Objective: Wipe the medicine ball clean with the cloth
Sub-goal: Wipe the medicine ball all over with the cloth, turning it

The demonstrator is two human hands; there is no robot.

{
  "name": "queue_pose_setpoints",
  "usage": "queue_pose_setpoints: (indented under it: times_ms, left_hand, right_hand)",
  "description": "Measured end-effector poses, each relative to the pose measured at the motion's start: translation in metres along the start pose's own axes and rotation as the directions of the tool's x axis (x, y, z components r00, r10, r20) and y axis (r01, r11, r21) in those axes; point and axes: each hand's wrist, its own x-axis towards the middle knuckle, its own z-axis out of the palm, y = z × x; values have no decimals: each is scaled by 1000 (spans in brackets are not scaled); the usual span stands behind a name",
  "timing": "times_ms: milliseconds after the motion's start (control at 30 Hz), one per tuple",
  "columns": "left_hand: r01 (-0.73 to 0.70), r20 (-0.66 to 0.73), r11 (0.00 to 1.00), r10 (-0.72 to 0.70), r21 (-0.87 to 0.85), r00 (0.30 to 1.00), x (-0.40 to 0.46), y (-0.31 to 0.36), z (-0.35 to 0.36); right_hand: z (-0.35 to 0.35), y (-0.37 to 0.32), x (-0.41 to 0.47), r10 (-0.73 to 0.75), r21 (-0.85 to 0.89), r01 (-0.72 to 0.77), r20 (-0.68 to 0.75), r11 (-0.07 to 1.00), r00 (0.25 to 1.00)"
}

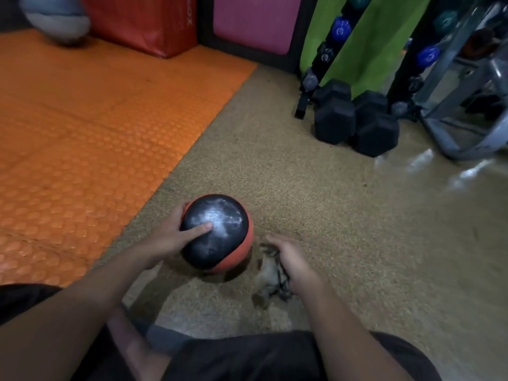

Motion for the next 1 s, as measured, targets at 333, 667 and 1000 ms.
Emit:
queue_pose_setpoints:
  times_ms: [333, 667, 1000]
  left_hand:
    - [194, 119, 981, -191, -19, 974, -7, 19, 8]
    - [441, 247, 855, -505, 272, 827, -22, 5, 10]
    - [-118, 323, 906, -21, 406, 946, -16, -9, 25]
  right_hand:
    - [17, 7, -13, -107, 51, 102, 119, 993, 987]
    - [-9, -3, -26, 33, -414, -19, 28, 910, 999]
    - [-16, -4, -19, -237, -721, 98, -94, 686, 967]
